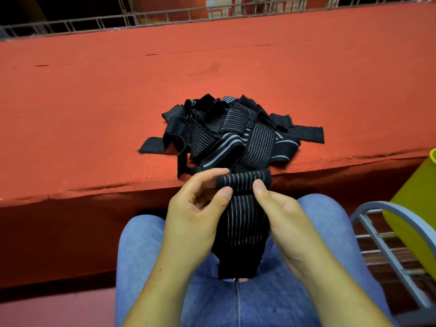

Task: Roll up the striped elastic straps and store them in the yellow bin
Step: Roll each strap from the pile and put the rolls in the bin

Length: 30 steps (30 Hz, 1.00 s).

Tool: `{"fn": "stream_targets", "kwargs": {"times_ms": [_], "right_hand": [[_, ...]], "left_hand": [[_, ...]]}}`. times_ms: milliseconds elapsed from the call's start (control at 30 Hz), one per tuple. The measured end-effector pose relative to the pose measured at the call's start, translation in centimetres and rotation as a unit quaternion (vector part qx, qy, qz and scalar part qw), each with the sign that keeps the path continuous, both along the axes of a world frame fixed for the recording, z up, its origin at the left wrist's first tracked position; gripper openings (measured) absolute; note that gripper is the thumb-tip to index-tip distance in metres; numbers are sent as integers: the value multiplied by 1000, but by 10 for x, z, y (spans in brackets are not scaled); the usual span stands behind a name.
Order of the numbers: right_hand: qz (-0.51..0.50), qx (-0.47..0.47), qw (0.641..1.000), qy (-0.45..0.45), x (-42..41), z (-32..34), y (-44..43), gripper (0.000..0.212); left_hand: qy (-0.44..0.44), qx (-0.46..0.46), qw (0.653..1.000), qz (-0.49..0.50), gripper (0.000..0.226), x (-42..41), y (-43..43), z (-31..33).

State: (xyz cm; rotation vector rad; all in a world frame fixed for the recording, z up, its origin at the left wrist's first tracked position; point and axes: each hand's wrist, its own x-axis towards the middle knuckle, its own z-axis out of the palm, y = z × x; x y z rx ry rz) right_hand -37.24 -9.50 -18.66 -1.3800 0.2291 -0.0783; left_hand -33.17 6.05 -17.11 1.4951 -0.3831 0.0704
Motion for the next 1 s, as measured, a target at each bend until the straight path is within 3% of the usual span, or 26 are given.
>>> {"fn": "stream_targets", "kwargs": {"times_ms": [133,367,533,767,1000], "right_hand": [[-10,12,1000,-10,-1,2,-1,56],[-11,28,999,-45,0,5,1,71],[-28,34,997,-59,2,3,0,48],[-51,32,996,-64,5,1,-2,28],[-32,-21,995,-87,3,-1,-3,22]], "left_hand": [[-7,5,1000,-4,34,0,0,0],[-20,4,1000,-13,39,0,-2,2],[-29,14,999,-23,50,1,-4,0],[11,6,998,-58,49,-3,-3,5],[58,-2,997,-45,31,-2,-5,3]]}}
